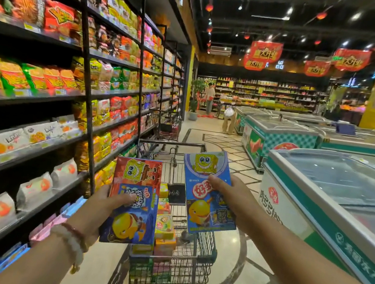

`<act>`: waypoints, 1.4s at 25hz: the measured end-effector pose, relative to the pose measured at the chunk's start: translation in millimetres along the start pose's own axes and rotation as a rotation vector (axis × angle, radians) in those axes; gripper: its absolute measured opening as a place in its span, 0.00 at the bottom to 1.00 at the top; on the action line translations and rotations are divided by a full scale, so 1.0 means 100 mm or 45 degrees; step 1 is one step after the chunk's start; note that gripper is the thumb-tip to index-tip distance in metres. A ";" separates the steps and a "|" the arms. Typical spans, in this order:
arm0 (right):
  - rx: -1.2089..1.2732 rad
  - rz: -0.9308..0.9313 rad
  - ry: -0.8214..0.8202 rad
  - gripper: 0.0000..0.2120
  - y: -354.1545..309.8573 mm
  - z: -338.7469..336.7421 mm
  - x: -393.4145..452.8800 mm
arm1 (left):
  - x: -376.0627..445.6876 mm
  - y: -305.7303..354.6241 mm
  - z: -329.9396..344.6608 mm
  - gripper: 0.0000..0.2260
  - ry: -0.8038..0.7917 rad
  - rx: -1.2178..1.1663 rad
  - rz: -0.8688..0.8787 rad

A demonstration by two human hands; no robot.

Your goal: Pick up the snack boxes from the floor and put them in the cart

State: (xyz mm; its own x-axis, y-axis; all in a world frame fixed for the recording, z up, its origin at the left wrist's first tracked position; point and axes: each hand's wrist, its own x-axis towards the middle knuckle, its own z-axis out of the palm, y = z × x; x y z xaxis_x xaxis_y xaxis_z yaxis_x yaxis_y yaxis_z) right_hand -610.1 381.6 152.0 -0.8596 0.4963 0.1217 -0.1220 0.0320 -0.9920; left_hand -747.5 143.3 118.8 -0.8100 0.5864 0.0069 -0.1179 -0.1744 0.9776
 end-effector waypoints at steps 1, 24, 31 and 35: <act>0.002 -0.001 -0.012 0.17 0.05 -0.04 0.23 | 0.20 -0.02 0.01 0.34 0.018 0.017 0.012; 0.017 0.355 0.066 0.12 1.54 0.03 3.68 | 3.86 -0.96 -0.78 0.14 0.222 0.041 -0.218; 0.141 0.679 -0.024 0.14 2.66 0.01 4.40 | 4.42 -1.86 -0.95 0.16 0.530 0.369 -0.456; 0.230 0.880 -0.025 0.15 3.38 0.09 4.72 | 4.69 -2.25 -0.94 0.32 0.642 0.645 -0.470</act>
State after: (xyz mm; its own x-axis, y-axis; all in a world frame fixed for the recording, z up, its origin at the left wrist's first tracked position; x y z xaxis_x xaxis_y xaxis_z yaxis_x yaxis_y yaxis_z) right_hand -1061.2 618.6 -126.0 -0.7786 0.3350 -0.5306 0.3751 -0.4294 -0.8215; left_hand -1154.7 383.8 -118.1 -0.9458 0.0870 -0.3129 -0.2519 0.4119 0.8757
